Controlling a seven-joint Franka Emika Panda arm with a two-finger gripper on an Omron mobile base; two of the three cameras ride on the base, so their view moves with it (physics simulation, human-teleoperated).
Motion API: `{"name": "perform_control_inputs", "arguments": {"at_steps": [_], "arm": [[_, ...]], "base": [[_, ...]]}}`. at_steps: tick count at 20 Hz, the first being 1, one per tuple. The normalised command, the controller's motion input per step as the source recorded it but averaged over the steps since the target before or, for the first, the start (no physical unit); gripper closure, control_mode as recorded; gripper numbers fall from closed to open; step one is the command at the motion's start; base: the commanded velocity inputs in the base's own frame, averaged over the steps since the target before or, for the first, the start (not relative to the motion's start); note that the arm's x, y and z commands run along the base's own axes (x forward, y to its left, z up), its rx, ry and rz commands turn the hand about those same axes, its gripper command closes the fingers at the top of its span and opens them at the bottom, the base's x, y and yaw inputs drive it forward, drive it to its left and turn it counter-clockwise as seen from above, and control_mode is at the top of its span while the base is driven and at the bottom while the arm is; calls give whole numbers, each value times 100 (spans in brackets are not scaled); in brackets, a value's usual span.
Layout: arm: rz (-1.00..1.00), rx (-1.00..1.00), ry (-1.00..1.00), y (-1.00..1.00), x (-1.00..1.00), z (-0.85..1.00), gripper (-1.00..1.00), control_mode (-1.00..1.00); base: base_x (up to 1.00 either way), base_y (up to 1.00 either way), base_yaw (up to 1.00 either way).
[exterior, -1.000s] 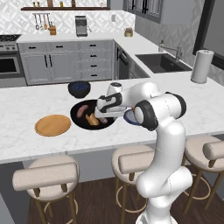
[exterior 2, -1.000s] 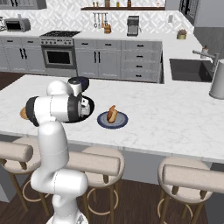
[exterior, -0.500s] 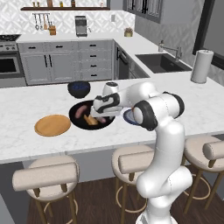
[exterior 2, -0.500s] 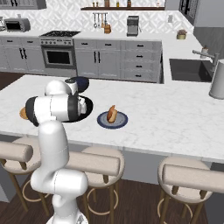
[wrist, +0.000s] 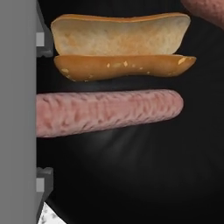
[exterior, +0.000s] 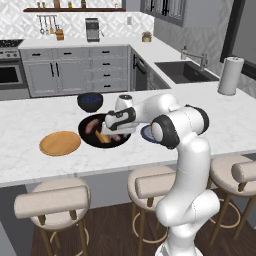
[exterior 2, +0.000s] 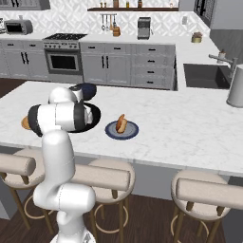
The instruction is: Place one bun and one sausage from the bowl on each plate.
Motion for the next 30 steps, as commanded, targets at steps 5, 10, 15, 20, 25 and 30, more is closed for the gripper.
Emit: {"name": "perform_control_inputs", "arguments": {"at_steps": [5, 10, 15, 20, 25, 30], "arm": [[0, -2, 2, 0, 0, -40, -100, -100], [0, 0, 0, 0, 0, -41, -100, -100], [0, 0, 0, 0, 0, -41, -100, -100], [0, 0, 0, 0, 7, -46, -100, -100], [0, 0, 0, 0, 13, -49, 100, -100], [0, 0, 1, 0, 10, -53, 100, -100]], "base": [[0, 0, 0], [0, 0, 0], [0, 0, 0], [0, 0, 0], [0, 0, 0], [0, 0, 0]]}}
